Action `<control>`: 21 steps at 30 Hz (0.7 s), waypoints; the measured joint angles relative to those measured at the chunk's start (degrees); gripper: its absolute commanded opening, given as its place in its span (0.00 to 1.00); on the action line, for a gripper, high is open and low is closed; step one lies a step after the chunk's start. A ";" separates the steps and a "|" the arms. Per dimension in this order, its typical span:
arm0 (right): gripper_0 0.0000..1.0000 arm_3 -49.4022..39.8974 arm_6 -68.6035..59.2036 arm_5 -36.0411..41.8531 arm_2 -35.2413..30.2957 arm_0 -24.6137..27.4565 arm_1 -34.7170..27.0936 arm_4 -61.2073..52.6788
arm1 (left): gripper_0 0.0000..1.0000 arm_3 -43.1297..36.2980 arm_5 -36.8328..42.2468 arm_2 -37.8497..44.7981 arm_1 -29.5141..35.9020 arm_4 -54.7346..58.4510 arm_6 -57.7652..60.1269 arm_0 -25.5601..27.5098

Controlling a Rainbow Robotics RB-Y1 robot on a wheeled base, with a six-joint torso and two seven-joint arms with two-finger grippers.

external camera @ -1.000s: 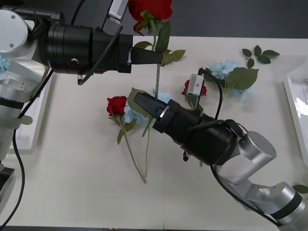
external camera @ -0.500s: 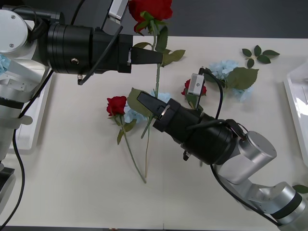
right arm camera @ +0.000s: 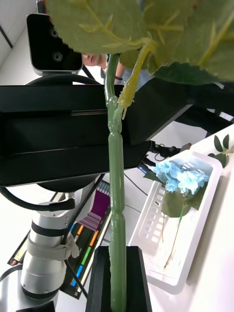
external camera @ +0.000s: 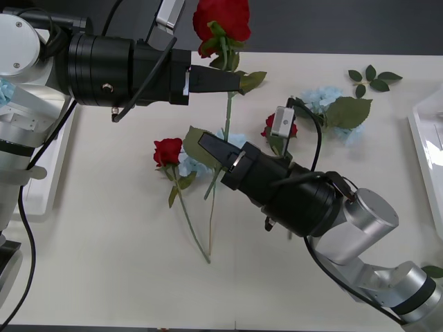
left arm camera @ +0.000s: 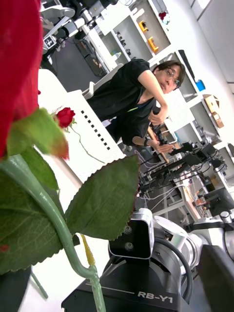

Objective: Put the red flowers into the right box and the blue flowers into the left box

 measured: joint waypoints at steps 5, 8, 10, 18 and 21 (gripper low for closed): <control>0.00 0.00 0.00 -1.16 0.00 -0.23 -3.75 -0.08 | 1.00 0.00 0.00 -0.01 0.00 0.00 0.00 0.01; 0.00 0.00 0.00 -2.67 0.00 -1.13 -7.78 -0.33 | 1.00 0.00 -0.22 -0.06 0.00 0.00 0.00 0.03; 0.00 0.00 0.00 -2.83 0.00 -1.81 -10.89 -0.32 | 1.00 0.00 -1.28 -0.04 0.01 0.00 -0.02 0.03; 0.00 0.01 -0.56 -5.58 -1.07 -3.10 -27.96 -0.33 | 1.00 -1.00 -1.56 1.14 3.67 0.00 -0.05 1.29; 0.00 0.62 -2.34 -5.66 -2.34 -3.09 -35.05 -0.33 | 1.00 -1.39 0.73 1.13 6.86 -0.38 -0.05 2.74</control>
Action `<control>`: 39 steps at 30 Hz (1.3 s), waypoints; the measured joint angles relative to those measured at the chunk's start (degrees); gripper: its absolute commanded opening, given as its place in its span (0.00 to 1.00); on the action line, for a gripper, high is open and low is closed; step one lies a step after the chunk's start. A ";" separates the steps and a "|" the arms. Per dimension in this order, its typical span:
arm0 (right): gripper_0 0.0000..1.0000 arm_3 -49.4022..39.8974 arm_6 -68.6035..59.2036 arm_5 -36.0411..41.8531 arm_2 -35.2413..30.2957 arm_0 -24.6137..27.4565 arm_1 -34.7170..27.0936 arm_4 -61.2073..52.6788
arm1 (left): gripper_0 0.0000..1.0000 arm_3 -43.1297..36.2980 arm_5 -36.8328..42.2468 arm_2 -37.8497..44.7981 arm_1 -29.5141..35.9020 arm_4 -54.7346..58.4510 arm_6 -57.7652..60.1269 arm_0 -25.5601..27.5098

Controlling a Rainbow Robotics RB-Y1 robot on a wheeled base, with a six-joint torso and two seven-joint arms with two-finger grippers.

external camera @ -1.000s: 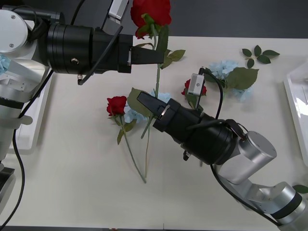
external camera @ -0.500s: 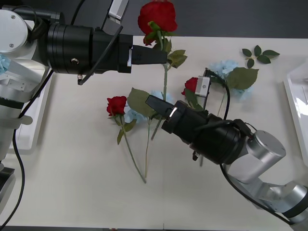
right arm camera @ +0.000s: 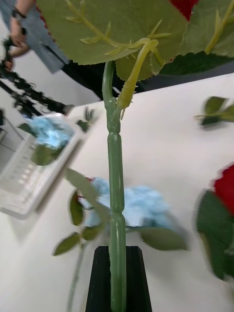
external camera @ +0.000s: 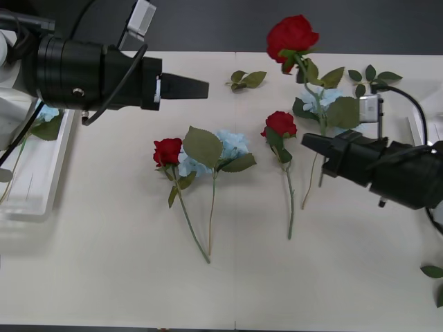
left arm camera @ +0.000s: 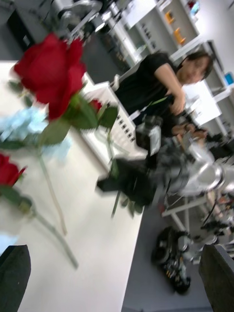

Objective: Put the red flowers into the right box and the blue flowers into the left box

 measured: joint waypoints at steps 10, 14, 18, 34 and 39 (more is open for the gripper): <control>0.00 10.24 -0.74 1.46 -1.15 0.00 -13.14 0.01 | 1.00 -4.83 7.47 2.60 4.62 -13.30 4.28 4.71; 0.00 17.09 -0.74 2.06 -1.07 0.04 -15.28 0.81 | 1.00 -12.07 9.56 4.24 4.61 -21.99 19.52 7.30; 0.00 24.25 -0.74 5.60 -1.07 0.04 -16.65 5.08 | 1.00 -18.99 13.47 3.52 4.61 -31.34 30.09 8.65; 0.00 43.98 -0.74 6.74 -1.05 1.94 -17.29 13.19 | 1.00 -24.09 18.48 -11.32 4.61 -52.69 58.91 8.13; 0.00 51.16 -0.73 7.00 -1.04 2.89 -17.08 13.20 | 1.00 -19.13 18.50 -17.45 4.61 -54.90 60.34 4.83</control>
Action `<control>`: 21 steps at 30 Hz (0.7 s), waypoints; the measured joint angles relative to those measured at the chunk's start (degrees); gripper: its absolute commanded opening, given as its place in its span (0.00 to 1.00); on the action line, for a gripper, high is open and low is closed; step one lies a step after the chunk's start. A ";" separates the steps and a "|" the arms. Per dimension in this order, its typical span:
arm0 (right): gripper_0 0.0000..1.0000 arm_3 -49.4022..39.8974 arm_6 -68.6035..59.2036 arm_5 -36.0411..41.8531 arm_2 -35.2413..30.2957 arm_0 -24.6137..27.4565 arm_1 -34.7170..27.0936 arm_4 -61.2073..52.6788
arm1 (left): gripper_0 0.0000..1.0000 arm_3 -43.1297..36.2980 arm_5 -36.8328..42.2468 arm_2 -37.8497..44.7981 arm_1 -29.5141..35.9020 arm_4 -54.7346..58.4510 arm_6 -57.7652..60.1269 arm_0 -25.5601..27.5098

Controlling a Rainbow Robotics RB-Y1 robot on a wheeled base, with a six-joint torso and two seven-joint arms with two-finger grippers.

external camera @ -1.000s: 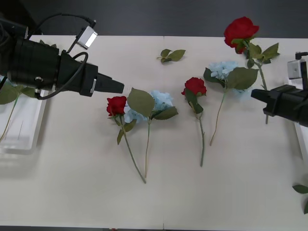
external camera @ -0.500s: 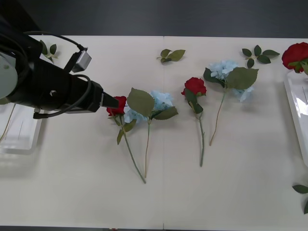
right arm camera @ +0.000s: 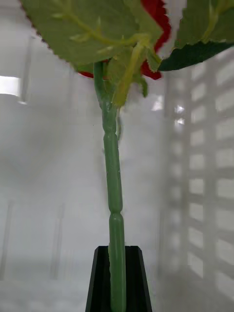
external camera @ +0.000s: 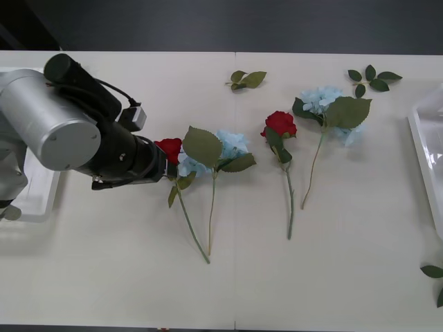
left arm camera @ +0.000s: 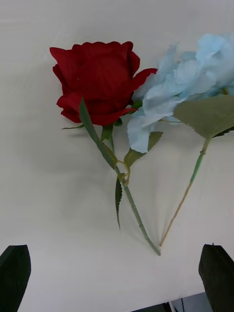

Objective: Put the red flowers into the right box and the blue flowers into the left box

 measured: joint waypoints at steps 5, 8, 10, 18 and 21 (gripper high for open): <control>0.00 4.95 0.00 -2.43 0.00 -0.01 2.48 3.07 | 1.00 6.61 0.01 -5.55 -0.08 -1.48 0.00 -4.16; 0.00 5.34 0.01 -3.52 0.00 -0.01 3.96 3.09 | 1.00 9.08 0.01 -7.81 -0.58 -2.90 0.01 -5.70; 0.00 5.34 0.01 -3.87 0.00 -0.01 4.44 3.09 | 1.00 10.48 0.01 -8.85 -1.42 -3.82 0.01 -6.39; 0.75 5.32 0.01 -3.82 0.00 -0.01 4.55 3.09 | 1.00 15.81 -0.63 -11.55 -5.99 -7.35 1.35 -7.31; 0.86 5.31 0.02 -3.82 0.00 -0.01 4.55 3.09 | 1.00 17.69 -2.37 -13.02 -6.92 -8.08 1.86 -7.40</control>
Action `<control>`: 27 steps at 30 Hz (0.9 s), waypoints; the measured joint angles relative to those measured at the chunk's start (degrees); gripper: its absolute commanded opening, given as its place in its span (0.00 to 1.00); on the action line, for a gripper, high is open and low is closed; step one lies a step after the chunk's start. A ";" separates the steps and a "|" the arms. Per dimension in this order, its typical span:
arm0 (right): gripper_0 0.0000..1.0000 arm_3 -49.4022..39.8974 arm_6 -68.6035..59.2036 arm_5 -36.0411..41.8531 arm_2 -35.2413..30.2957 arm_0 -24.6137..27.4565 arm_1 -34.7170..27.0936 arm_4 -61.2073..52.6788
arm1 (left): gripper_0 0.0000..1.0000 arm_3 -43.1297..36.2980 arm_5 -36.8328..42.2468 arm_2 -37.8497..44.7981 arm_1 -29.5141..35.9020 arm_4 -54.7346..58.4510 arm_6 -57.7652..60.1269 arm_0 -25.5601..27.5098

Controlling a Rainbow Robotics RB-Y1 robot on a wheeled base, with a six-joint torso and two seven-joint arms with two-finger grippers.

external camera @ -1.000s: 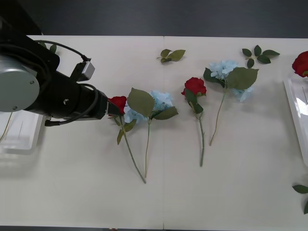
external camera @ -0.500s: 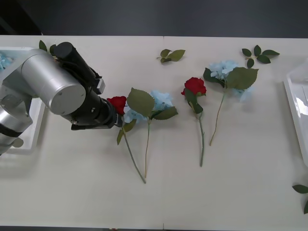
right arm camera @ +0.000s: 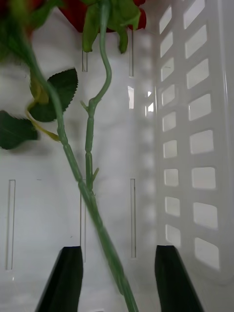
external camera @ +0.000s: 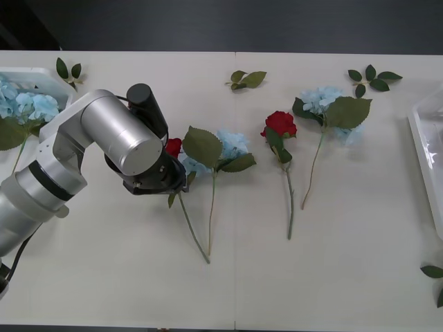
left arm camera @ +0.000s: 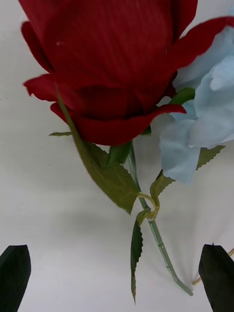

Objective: Put the red flowers into the right box and the blue flowers into the left box

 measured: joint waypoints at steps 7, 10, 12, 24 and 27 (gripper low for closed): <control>0.90 -1.16 0.13 0.04 0.00 0.00 0.00 0.00 | 1.00 1.26 -2.27 -4.12 -0.23 -0.17 1.32 -0.15; 0.90 -2.71 0.35 2.14 0.00 -0.01 0.00 -0.28 | 1.00 1.49 -2.27 -4.27 -0.29 -0.17 1.52 -0.15; 0.90 -3.73 0.38 4.16 -0.05 -0.02 0.00 -1.26 | 1.00 2.25 -2.27 -4.27 -0.53 -0.17 1.52 -0.18; 0.90 -13.86 -17.86 7.33 -1.68 -1.03 -0.07 3.64 | 0.99 7.45 -2.25 -4.27 -4.91 -2.51 1.52 -1.78; 0.90 -18.67 -27.54 8.73 -1.66 -2.44 -0.99 10.56 | 0.98 7.46 -2.27 -4.32 -5.01 -3.17 1.52 -1.78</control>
